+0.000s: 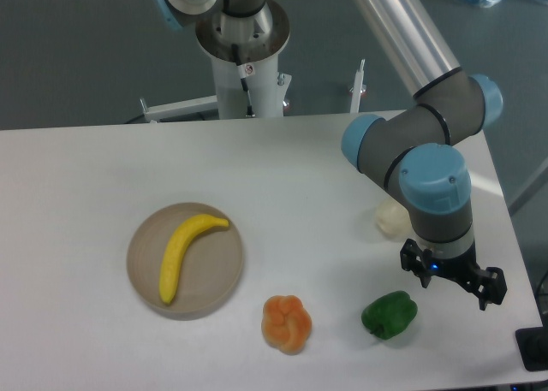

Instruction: Pick up the banana from the plate

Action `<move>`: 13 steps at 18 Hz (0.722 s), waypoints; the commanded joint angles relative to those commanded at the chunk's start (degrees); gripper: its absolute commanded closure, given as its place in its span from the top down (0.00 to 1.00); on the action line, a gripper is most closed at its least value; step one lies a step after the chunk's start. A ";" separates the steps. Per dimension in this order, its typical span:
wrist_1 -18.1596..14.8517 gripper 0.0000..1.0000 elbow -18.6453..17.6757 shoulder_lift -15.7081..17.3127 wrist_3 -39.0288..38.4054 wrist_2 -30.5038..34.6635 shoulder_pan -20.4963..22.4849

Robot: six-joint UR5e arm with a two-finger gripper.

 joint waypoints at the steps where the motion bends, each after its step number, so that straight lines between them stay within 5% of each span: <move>1: 0.09 1.00 -0.17 0.00 -0.09 0.00 0.00; 13: 0.17 1.00 -0.35 0.70 -0.61 -0.09 -0.35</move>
